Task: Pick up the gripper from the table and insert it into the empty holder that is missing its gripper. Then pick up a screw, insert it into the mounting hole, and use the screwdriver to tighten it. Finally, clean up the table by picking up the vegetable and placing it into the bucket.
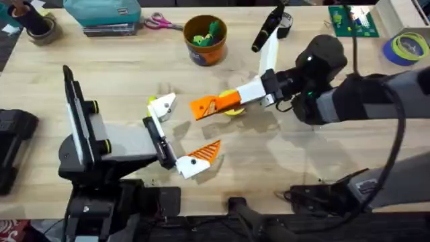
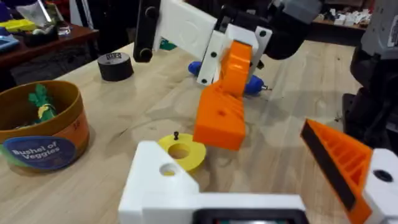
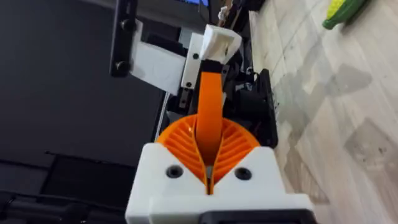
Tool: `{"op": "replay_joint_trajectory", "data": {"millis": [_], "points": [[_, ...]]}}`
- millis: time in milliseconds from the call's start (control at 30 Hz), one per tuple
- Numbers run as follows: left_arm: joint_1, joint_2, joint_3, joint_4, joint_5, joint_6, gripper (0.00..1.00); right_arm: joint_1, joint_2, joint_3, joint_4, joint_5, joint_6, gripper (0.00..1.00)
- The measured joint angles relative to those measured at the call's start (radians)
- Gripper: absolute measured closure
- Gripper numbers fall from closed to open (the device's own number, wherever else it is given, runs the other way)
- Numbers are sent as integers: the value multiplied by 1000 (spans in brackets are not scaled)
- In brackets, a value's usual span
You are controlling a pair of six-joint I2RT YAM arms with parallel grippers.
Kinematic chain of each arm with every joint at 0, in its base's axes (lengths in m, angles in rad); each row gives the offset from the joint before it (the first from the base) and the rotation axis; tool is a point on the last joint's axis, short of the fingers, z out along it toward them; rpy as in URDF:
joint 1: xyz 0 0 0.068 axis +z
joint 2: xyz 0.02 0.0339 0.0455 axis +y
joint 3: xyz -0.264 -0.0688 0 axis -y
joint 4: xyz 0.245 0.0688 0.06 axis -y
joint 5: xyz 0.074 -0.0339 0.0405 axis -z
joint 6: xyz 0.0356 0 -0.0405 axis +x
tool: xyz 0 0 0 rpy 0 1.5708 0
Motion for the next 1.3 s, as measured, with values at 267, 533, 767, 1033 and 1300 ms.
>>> {"op": "replay_joint_trajectory", "data": {"millis": [267,533,767,1033,1300], "points": [[0,0,0,0,0,0,15,14,26,0,76,0,67,993],[0,0,0,0,0,0,15,28,38,3,117,0,132,993],[0,0,0,0,0,0,16,52,102,35,115,0,159,993],[0,0,0,0,0,0,15,62,161,92,201,0,222,993],[0,0,0,0,0,0,14,67,171,119,210,0,278,993]]}}
